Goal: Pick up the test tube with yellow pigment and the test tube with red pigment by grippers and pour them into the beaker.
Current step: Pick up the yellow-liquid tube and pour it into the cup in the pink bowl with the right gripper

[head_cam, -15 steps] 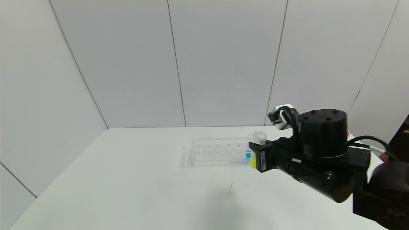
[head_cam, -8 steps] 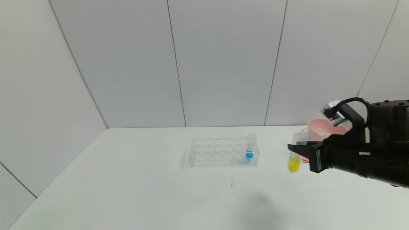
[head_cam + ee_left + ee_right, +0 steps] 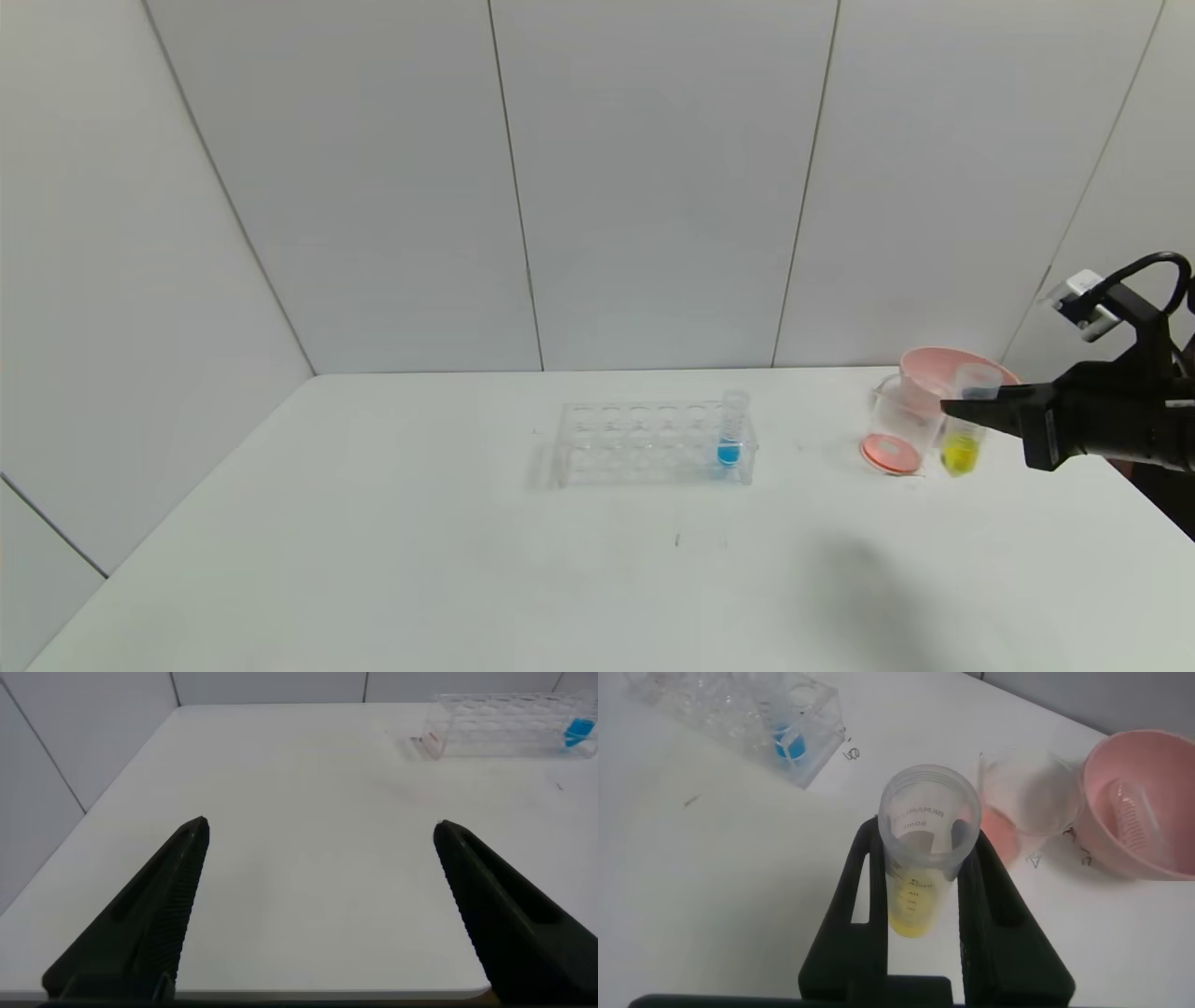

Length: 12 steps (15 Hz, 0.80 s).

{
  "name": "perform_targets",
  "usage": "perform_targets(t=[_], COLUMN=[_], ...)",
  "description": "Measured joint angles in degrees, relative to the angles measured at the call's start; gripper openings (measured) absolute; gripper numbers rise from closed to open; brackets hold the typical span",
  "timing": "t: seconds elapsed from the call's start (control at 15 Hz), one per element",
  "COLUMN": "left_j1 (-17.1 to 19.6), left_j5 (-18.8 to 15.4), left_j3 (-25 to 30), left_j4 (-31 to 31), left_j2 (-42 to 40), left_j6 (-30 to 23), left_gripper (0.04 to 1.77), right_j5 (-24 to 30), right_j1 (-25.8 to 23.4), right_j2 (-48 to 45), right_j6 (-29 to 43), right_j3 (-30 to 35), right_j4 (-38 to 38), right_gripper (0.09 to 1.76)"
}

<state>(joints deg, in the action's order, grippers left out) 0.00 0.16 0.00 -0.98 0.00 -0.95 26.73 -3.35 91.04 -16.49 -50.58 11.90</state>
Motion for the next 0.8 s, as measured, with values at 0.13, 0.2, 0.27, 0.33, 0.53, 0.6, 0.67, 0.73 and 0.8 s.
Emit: perform_targets(t=[0.13,0.2,0.27,0.33,0.53,0.6,0.67,0.73,0.8], left_j1=[0.00,0.00,0.00,0.00,0.00,0.00,0.00,0.00,0.00], left_j5=[0.00,-0.02,-0.02,0.00,0.00,0.00,0.00,0.00,-0.02], left_j3=[0.00,0.00,0.00,0.00,0.00,0.00,0.00,0.00,0.00], left_j4=[0.00,0.00,0.00,0.00,0.00,0.00,0.00,0.00,0.00], left_j2=[0.00,0.00,0.00,0.00,0.00,0.00,0.00,0.00,0.00], left_j6=[0.02,0.00,0.00,0.00,0.00,-0.02,0.00,0.00,0.00], left_gripper=[1.72,1.72,1.72,1.72,1.72,1.72,1.72,1.72,1.72], right_j5=[3.47,5.21,6.49,7.73,10.51,10.70,10.79,10.79,10.70], right_j1=[-3.72,-5.40,-6.88,-8.30,-11.31,-11.91,-12.37,-12.68,-12.87], right_j2=[2.40,3.41,4.28,5.29,8.08,8.90,9.68,10.50,11.47], right_j6=[-4.28,-7.07,-9.91,-13.18,-20.53,-23.10,-25.54,-27.47,-29.01], right_j3=[-4.24,-6.10,-8.07,-10.23,-17.18,-19.70,-22.36,-25.25,-28.39], right_j4=[-3.34,-6.18,-9.14,-12.50,-22.93,-26.65,-30.42,-33.95,-37.24], right_gripper=[0.49,0.49,0.49,0.49,0.49,0.49,0.49,0.49,0.49])
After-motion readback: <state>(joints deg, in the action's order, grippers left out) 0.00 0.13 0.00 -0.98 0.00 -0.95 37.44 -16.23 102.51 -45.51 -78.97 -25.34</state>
